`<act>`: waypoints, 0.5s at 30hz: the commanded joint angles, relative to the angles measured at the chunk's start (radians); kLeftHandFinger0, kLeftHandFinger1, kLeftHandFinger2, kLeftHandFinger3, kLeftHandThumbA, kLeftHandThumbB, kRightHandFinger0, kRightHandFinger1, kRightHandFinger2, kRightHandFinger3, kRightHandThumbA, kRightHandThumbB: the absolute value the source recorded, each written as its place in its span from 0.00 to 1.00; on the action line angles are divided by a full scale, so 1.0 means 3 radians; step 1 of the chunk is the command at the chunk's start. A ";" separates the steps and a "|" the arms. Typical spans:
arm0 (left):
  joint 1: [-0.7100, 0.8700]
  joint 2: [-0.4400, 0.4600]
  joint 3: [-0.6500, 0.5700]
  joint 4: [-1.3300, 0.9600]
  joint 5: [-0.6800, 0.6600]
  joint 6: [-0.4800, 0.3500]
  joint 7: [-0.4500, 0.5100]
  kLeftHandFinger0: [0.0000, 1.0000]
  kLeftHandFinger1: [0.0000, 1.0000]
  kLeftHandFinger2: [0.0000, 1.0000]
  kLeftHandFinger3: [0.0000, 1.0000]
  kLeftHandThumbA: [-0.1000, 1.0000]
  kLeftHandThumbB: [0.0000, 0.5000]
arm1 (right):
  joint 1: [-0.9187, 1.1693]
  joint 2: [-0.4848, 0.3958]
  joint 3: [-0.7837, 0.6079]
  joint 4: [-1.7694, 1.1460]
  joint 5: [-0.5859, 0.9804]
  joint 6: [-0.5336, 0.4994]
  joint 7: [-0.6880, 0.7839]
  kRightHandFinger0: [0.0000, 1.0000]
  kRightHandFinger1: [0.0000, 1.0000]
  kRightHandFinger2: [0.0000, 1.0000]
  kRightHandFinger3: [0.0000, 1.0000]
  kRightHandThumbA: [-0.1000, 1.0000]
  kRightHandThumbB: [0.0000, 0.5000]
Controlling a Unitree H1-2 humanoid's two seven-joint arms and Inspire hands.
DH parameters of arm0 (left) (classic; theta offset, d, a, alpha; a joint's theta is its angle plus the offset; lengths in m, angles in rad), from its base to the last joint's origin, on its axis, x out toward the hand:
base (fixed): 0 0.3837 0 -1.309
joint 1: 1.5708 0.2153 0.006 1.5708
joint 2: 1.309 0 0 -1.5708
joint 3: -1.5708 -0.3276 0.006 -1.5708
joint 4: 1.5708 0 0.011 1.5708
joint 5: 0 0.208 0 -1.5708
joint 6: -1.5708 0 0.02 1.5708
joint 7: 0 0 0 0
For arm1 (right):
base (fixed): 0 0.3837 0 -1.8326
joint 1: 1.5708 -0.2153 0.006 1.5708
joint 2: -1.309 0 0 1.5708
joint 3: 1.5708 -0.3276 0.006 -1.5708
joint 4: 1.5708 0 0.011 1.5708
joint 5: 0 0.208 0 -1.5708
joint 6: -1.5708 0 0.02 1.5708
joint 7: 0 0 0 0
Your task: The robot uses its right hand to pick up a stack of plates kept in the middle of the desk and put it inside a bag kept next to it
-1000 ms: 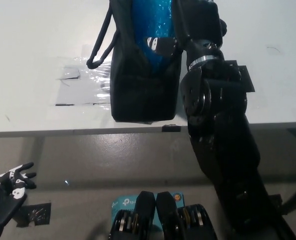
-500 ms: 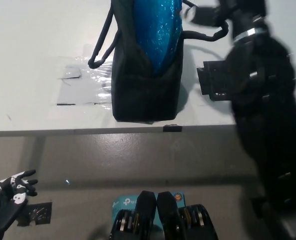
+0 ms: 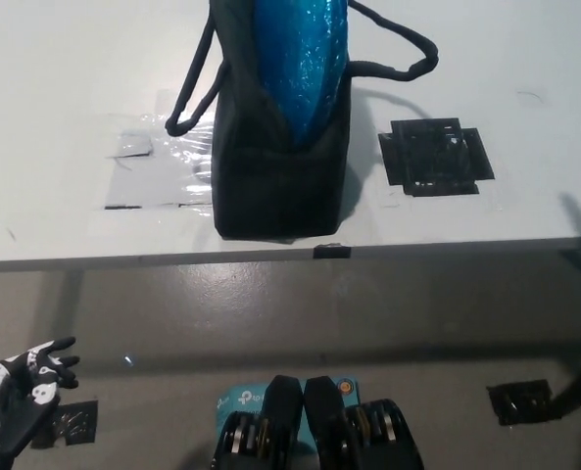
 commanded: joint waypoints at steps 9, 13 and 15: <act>-0.0021 0.0092 -0.0003 -0.0061 0.0020 -0.0100 -0.0057 0.61 0.70 0.75 1.00 0.00 0.93 | 0.1051 0.0407 -0.0814 0.0089 0.1803 -0.0871 -0.0675 0.39 0.53 0.78 0.96 0.39 0.31; -0.0016 0.0081 0.0009 -0.0052 0.0011 -0.0095 -0.0043 0.61 0.70 0.73 1.00 0.00 0.95 | 0.1447 0.0586 -0.0885 0.0217 0.2076 -0.1088 -0.0696 0.40 0.50 0.68 0.93 0.37 0.31; -0.0020 0.0078 0.0012 -0.0056 -0.0005 -0.0101 -0.0048 0.60 0.70 0.74 1.00 0.00 0.98 | 0.1691 0.0702 -0.0932 0.0379 0.2330 -0.1245 -0.0635 0.51 0.62 0.76 1.00 0.42 0.34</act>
